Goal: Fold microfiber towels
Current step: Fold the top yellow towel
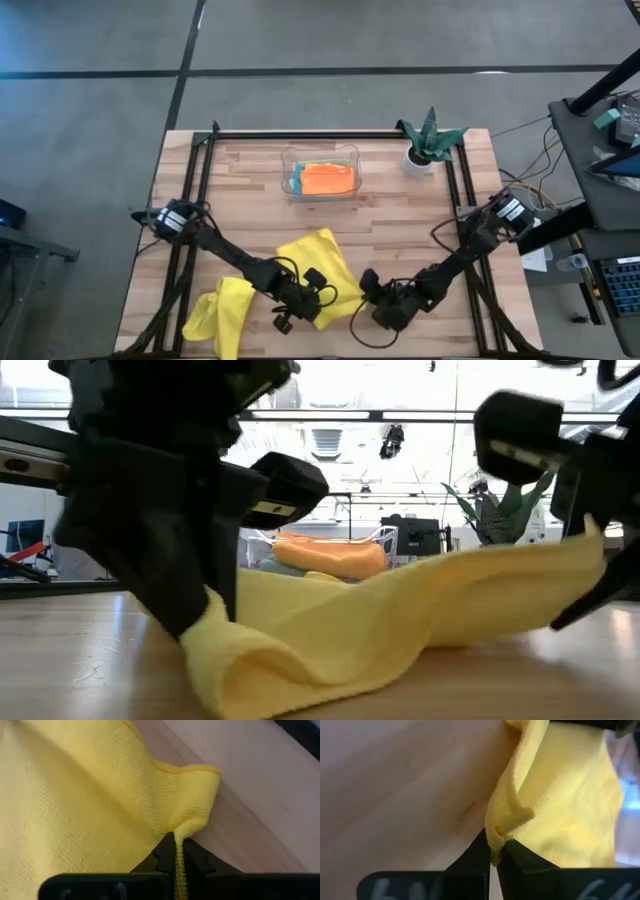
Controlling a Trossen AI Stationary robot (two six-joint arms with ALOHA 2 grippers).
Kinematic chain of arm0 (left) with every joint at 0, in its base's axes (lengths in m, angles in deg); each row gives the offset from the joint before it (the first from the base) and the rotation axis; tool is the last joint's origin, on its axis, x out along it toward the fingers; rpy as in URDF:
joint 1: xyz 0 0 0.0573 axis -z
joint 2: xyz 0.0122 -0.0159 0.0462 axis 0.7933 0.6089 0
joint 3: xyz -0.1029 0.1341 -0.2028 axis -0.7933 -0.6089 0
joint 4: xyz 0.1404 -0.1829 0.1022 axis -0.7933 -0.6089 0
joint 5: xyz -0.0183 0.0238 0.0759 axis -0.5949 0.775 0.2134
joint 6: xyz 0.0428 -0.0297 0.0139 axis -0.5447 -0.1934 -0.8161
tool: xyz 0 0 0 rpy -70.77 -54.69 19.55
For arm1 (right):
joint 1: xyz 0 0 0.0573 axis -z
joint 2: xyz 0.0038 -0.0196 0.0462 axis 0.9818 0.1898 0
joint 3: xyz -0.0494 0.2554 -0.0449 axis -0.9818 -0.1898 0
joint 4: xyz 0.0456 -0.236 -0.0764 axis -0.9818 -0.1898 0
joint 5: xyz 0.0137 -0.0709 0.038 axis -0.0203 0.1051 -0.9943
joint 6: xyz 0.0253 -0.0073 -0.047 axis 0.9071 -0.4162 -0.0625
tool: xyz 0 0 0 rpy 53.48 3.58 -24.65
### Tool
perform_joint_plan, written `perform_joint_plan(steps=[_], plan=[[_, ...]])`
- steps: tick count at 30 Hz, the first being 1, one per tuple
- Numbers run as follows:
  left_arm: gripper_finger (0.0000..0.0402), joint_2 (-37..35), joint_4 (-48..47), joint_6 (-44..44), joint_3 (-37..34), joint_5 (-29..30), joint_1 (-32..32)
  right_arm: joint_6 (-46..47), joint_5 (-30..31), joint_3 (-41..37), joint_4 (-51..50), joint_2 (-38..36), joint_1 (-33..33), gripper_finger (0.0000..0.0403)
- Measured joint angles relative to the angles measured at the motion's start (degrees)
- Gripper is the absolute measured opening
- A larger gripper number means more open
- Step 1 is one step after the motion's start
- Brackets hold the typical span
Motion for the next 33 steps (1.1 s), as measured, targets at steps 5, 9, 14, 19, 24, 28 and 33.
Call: perform_joint_plan(steps=[5,9,14,19,24,28,33], plan=[[0.0,-2.44,-4.94,-1.66,0.44,0.03,0.61,4.18,3.19,4.18,-0.02,2.32,-2.4,0.0009],[0.0005,-3.35,-10.07,-1.39,0.52,0.06,1.18,9.32,3.41,9.42,-0.75,5.5,-2.6,0.0009],[0.004,-3.58,-12.65,-1.38,0.52,0.06,2.64,15.09,3.4,18.01,-12.17,11.73,-2.53,0.0009],[0.0095,-3.58,-14.87,-1.31,0.5,1.81,4.76,17.41,4.7,26.32,-21.69,17.66,-2.32,0.0008],[0.0142,-3.58,-14.62,-1.42,0.5,6.04,8.85,17.94,5.05,30.94,-24.6,20.0,-2.22,0.0008],[0.0158,-3.38,-14.51,-3.08,0.5,14.14,12.77,17.97,4.79,32.15,-25.51,19.82,-1.95,0.0008],[0.016,-3.36,-10.41,-3.53,0.48,23.27,16.37,18.05,4.17,32.1,-25.38,19.48,-1.42,0.0008]])
